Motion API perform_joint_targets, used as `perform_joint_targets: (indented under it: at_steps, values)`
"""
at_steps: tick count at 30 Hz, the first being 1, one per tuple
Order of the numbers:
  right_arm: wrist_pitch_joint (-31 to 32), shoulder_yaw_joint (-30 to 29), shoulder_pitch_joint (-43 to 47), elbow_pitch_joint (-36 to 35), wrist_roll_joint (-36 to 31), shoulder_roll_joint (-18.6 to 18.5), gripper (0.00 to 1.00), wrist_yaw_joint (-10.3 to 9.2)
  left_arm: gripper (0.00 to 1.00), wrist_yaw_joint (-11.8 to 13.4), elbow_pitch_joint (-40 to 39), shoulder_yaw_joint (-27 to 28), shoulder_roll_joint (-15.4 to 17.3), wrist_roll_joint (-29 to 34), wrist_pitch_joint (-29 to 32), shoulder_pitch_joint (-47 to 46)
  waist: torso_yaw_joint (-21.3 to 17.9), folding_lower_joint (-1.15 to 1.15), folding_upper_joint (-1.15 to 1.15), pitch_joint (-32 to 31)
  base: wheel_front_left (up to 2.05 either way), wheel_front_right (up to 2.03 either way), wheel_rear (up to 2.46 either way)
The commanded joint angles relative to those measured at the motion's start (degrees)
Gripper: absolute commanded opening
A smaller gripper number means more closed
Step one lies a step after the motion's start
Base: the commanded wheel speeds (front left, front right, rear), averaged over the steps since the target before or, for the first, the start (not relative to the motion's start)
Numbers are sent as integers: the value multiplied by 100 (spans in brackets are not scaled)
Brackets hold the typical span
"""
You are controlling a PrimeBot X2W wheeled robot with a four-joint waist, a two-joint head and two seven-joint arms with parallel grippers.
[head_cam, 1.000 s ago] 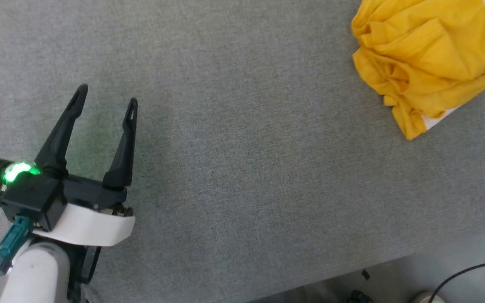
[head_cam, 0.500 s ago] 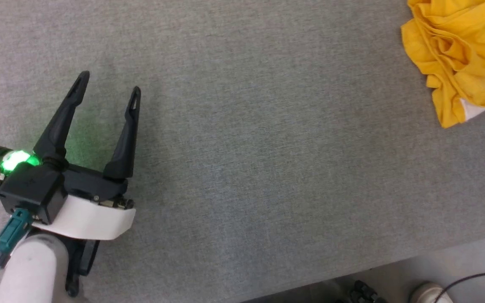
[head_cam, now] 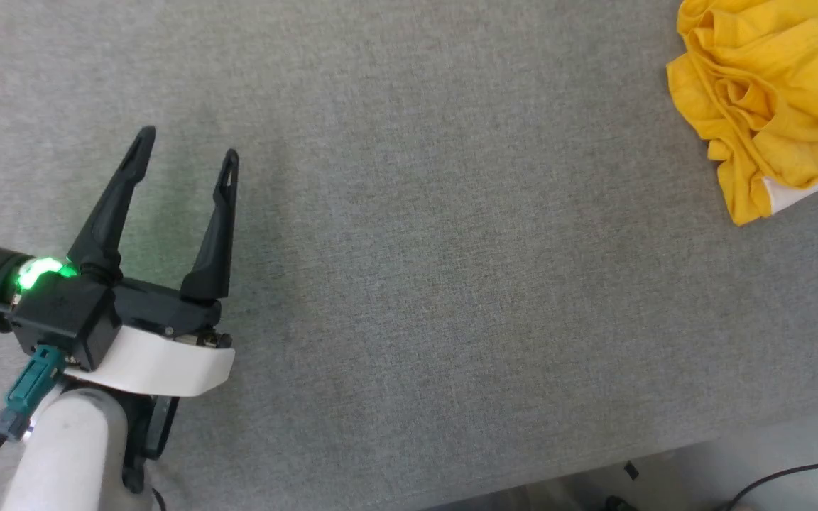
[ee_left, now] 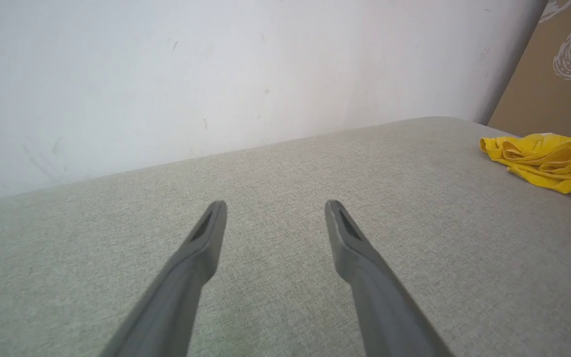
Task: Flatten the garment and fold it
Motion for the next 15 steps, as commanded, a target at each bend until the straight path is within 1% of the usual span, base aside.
perform_joint_targets:
  at_steps: [1, 4, 7, 11, 15]
  values:
    - [-112, 41, 122, -85, 125, 103, 100, -12, 100, 60, 57, 1, -29, -39, -69, 7, 66, 0, 0, -215, 0, 0, 0]
    - [-302, 161, 377, -286, 419, 250, 100, -12, 100, 122, 186, 28, -83, -89, -162, 105, 117, 0, 0, -456, 0, 0, 0]
    - [-497, 248, 691, -633, 737, 392, 100, -12, 100, 198, 302, 63, -140, -130, -272, 209, 203, 0, 0, -685, 0, 0, 0]
    - [-753, 360, 1193, -1212, 1050, 548, 100, -12, 100, 333, 435, 107, -237, -150, -462, 395, 331, 0, 0, -1013, 0, 0, 0]
    - [-958, 436, 1775, -1846, 1189, 773, 100, -12, 100, 452, 565, 119, -360, -192, -600, 617, 477, 0, 0, -1384, 0, 0, 0]
